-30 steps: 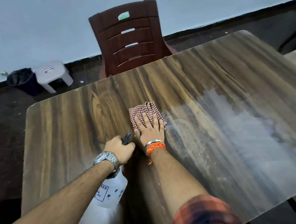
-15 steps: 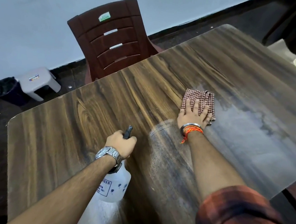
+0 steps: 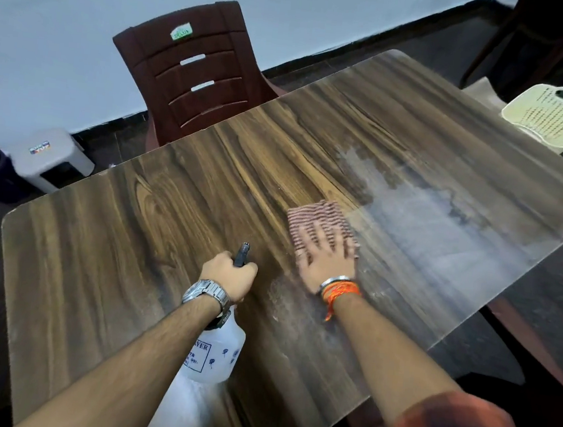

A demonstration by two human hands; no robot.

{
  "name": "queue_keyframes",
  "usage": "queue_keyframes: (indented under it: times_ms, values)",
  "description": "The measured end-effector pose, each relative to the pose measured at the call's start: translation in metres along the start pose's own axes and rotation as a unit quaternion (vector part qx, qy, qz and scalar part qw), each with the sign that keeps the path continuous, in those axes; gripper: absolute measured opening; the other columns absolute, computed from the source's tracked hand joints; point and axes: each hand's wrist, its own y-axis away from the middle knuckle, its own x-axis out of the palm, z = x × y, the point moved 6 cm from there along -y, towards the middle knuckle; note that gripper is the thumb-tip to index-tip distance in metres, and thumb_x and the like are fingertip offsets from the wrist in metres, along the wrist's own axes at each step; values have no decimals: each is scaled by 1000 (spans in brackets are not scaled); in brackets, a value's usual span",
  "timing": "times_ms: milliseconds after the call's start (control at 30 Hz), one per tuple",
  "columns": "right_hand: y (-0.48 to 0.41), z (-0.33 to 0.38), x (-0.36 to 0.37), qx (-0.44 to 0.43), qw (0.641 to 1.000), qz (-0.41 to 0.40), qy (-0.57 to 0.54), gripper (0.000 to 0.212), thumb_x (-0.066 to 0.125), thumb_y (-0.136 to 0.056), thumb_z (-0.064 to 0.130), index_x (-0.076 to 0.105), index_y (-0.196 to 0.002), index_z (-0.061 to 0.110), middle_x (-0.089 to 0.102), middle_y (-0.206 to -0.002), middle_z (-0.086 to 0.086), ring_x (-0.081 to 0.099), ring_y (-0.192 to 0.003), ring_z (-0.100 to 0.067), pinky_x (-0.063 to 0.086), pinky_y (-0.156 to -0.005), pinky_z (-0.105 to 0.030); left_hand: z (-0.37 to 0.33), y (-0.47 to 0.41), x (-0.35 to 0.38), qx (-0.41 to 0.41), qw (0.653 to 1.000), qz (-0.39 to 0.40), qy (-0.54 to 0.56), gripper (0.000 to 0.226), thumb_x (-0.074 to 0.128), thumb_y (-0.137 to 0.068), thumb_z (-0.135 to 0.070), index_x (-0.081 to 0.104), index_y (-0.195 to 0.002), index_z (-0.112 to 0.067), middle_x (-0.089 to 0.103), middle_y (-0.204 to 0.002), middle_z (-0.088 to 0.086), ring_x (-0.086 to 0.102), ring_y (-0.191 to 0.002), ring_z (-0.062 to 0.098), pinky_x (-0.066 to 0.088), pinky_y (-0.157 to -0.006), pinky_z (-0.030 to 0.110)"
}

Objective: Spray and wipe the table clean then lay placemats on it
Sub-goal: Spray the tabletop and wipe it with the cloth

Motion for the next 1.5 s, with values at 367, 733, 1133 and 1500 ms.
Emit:
queue_keyframes:
  times_ms: [367, 733, 1133, 1500]
  values:
    - [140, 111, 44, -187, 980, 64, 8, 52, 27, -93, 52, 29, -145, 43, 17, -160, 6, 0, -146, -37, -13, -113, -54, 51, 50, 3, -9, 1000, -24, 11, 27, 56, -83, -34, 68, -92, -11, 73, -82, 9, 68, -61, 25, 46, -57, 25]
    - [214, -32, 31, 95, 994, 54, 20, 58, 22, -95, 51, 11, -151, 41, 4, -162, 5, 3, -147, -33, 2, -117, -52, 101, 123, -6, 16, 999, 0, 38, 27, 56, -82, -31, 63, -96, -9, 73, -81, 11, 75, -65, 26, 60, -65, 33]
    - [351, 129, 74, -175, 977, 98, 70, 54, 40, -83, 50, 45, -136, 42, 53, -138, 15, 51, -128, -25, 37, -107, -43, 148, 176, 11, 74, 995, 59, -14, 24, 57, -83, -36, 59, -72, -16, 66, -78, 5, 59, -67, 23, 38, -53, 26]
    - [348, 104, 69, -221, 958, 156, 99, 56, 35, -91, 29, 37, -146, 25, 33, -154, 2, 13, -146, -29, 10, -115, -45, 75, 202, 40, 87, 996, 35, -5, 30, 57, -81, -34, 66, -87, -6, 69, -89, 11, 63, -67, 27, 43, -54, 25]
